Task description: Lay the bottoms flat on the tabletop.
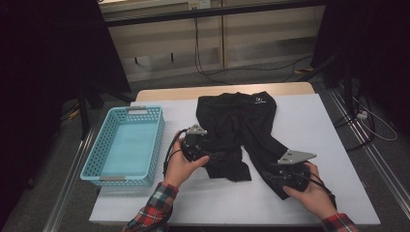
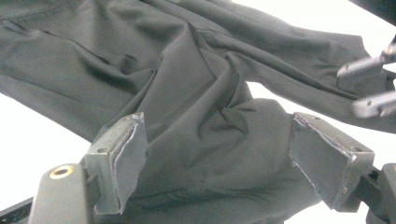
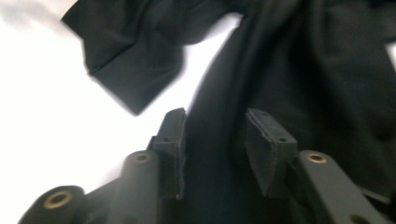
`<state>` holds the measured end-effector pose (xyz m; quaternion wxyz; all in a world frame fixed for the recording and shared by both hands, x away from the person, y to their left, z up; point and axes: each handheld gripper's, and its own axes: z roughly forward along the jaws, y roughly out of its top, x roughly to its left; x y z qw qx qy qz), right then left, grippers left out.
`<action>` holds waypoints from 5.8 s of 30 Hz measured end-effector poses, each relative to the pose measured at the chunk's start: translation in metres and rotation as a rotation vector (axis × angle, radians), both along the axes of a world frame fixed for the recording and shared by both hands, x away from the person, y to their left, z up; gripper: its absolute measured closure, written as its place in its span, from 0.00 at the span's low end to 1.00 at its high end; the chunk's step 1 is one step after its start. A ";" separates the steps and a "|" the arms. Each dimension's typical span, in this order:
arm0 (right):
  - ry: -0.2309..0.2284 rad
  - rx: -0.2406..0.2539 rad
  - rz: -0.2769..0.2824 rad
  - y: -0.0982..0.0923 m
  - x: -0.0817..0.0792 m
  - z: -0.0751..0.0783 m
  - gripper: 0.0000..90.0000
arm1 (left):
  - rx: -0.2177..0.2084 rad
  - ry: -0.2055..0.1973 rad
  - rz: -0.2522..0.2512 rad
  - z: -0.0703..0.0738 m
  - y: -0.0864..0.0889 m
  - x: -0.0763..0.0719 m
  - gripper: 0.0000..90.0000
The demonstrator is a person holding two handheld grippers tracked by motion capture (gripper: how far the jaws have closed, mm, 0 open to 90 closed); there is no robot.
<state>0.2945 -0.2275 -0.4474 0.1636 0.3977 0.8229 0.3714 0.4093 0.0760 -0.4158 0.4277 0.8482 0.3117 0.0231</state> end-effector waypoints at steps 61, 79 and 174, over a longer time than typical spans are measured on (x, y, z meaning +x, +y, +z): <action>0.052 0.006 -0.285 -0.094 0.022 -0.005 1.00 | 0.013 -0.003 -0.013 0.001 -0.001 -0.005 0.22; 0.076 0.026 -0.022 -0.030 -0.009 0.003 0.89 | 0.002 -0.004 -0.019 0.003 -0.004 -0.003 0.22; -0.023 0.084 -0.273 -0.082 -0.007 0.010 0.47 | 0.073 -0.106 -0.389 -0.040 -0.147 -0.064 0.73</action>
